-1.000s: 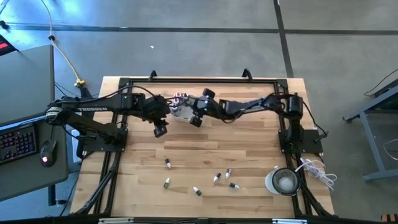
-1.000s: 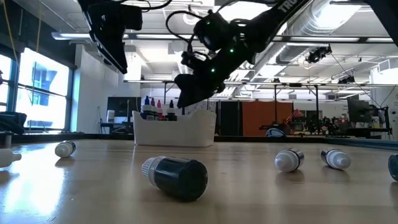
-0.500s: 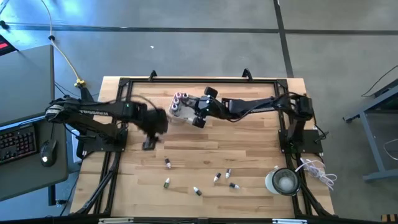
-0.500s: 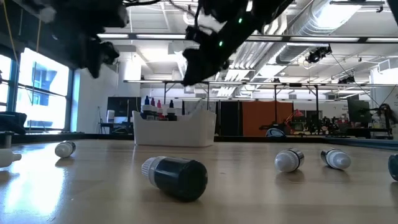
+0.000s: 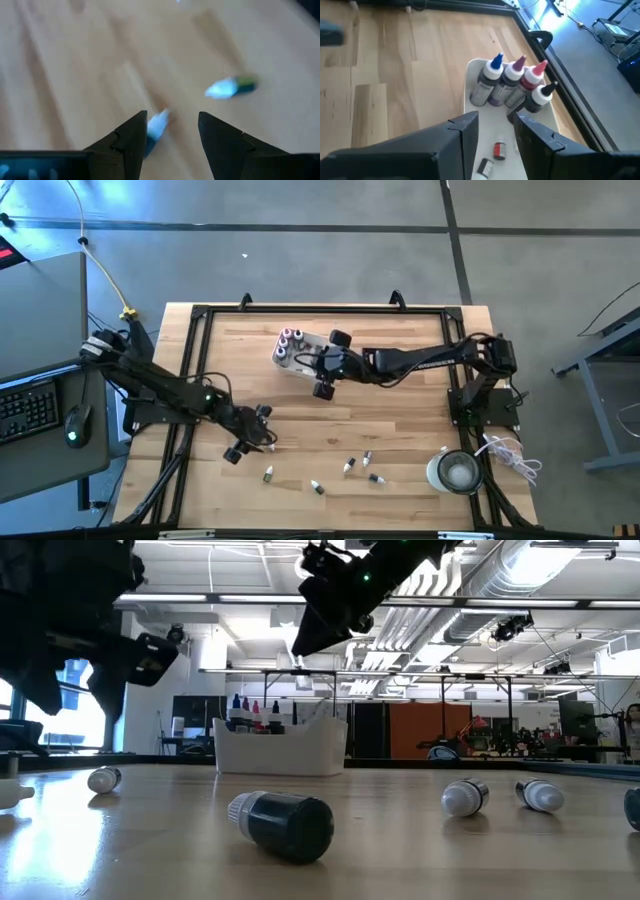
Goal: Pick & Place food coloring
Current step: Put the small left black food coloring bottle into the white bin, then put the small black food coloring bottle into the white bin, then put the small left green food coloring bottle into the white bin
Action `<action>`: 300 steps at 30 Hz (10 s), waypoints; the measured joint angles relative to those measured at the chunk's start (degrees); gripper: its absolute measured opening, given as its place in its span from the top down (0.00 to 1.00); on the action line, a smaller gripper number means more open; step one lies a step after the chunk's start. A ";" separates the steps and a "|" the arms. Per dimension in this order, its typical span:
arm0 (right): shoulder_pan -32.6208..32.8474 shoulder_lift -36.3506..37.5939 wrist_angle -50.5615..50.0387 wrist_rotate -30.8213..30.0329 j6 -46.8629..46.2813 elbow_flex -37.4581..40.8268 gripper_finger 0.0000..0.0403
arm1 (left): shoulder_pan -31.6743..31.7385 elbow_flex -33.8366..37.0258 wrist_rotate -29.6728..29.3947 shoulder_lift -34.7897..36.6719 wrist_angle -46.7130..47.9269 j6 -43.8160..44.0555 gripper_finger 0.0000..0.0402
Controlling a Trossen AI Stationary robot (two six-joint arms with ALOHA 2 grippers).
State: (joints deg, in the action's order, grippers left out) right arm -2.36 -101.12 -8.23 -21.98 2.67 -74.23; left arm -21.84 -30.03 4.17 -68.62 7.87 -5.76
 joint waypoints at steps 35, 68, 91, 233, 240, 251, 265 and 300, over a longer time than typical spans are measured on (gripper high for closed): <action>3.11 0.00 -0.54 -2.31 2.43 0.15 0.71 | 0.11 2.13 -9.16 -13.49 -12.23 12.23 0.57; 5.69 7.19 -32.34 -4.45 -19.75 0.04 0.71 | 26.51 -13.46 -25.51 -13.35 -12.57 11.58 0.79; 20.00 7.06 1.06 12.13 -24.57 22.99 0.63 | 39.46 -14.59 -10.69 -19.28 -17.96 2.91 0.57; -2.53 -6.91 11.84 0.55 19.90 4.69 0.56 | -14.54 -18.06 -9.02 -24.54 9.59 83.01 0.52; -2.52 -6.91 21.45 -1.73 32.07 3.44 0.56 | -14.54 -18.33 -7.48 -27.13 8.64 82.98 0.52; -2.52 -6.91 21.58 -15.81 33.97 -2.84 0.56 | -14.49 -18.11 -7.27 -27.56 9.85 83.37 0.77; -2.52 -6.91 23.19 -22.09 44.14 -3.50 0.56 | -13.86 -18.13 -6.11 -27.13 9.03 81.08 0.98; -2.52 -6.91 22.09 -19.79 44.72 -3.50 0.56 | -21.56 -28.94 -2.94 -29.85 34.87 67.53 0.63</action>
State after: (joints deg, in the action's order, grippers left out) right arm -4.89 -108.03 13.86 -41.77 47.39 -77.73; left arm -43.40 -58.98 1.24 -98.47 42.74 61.78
